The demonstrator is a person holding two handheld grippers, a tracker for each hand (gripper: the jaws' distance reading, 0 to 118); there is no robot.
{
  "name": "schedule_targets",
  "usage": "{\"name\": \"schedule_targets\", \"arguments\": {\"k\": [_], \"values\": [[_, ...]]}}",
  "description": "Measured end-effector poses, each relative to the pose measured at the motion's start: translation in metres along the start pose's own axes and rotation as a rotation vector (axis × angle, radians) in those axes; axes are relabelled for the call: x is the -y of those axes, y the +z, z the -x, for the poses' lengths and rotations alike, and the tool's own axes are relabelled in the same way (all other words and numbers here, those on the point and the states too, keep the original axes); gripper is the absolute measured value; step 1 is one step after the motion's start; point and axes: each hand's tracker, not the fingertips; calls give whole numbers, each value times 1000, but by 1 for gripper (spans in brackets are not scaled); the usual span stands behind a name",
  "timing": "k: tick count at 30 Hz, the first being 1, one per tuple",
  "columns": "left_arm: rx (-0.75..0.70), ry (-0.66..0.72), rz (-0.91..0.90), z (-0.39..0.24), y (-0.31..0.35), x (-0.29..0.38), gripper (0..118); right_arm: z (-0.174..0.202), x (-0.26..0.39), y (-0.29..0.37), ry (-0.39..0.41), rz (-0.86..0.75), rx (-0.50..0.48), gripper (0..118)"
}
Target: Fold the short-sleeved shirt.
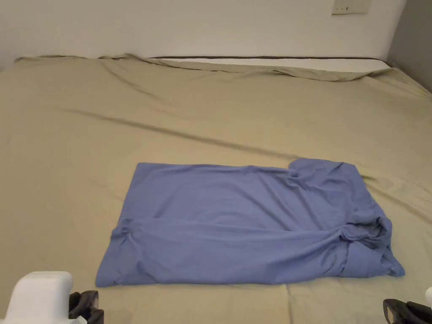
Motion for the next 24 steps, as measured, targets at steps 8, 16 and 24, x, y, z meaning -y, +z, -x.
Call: {"name": "schedule_targets", "arguments": {"k": [8, 16, 24], "values": [[-42, -1, 19, 19, -87, -19, 0, 1, -4, 11, -18, -31, -10, 3], [-39, 31, 221, 57, -239, -15, 84, -3, -12, -12, -28, 32, 6, 3], [-6, -76, 209, 40, -247, -17, 7, 0, -19, -37, -12, 71, 0, 3]]}}
